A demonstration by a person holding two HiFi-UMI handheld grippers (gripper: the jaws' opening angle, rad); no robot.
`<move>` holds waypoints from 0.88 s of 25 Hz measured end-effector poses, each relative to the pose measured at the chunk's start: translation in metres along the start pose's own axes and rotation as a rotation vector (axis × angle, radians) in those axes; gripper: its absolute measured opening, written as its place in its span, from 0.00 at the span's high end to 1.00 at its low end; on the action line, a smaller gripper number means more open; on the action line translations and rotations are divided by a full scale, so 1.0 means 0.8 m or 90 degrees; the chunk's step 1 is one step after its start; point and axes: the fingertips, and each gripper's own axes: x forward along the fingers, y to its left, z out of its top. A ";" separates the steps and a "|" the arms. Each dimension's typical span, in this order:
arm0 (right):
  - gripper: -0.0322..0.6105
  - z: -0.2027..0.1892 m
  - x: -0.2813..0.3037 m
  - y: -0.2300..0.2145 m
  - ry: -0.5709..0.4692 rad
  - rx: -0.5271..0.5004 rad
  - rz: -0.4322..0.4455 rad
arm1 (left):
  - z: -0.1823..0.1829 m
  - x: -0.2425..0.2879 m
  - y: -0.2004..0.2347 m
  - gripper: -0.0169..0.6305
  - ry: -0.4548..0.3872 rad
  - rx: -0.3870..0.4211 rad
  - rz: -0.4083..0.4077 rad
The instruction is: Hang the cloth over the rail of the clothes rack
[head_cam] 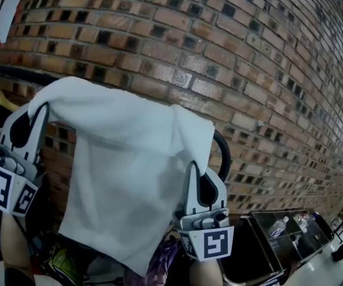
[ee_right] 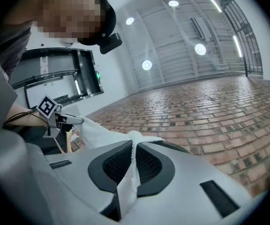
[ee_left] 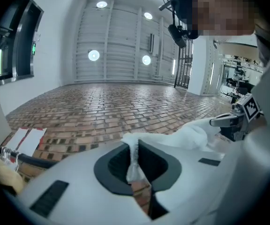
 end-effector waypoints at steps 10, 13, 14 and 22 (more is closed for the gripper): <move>0.89 -0.037 -0.026 0.020 0.080 -0.024 -0.047 | -0.077 -0.042 -0.010 0.91 0.081 -0.012 -0.093; 0.89 -0.052 -0.044 0.025 0.103 -0.033 -0.073 | -0.099 -0.054 -0.019 0.91 0.088 -0.008 -0.115; 0.89 -0.058 -0.051 0.026 0.113 -0.034 -0.081 | -0.106 -0.059 -0.023 0.91 0.091 -0.012 -0.122; 0.89 -0.106 -0.096 0.035 0.186 -0.028 -0.113 | -0.164 -0.105 -0.039 0.91 0.147 -0.059 -0.140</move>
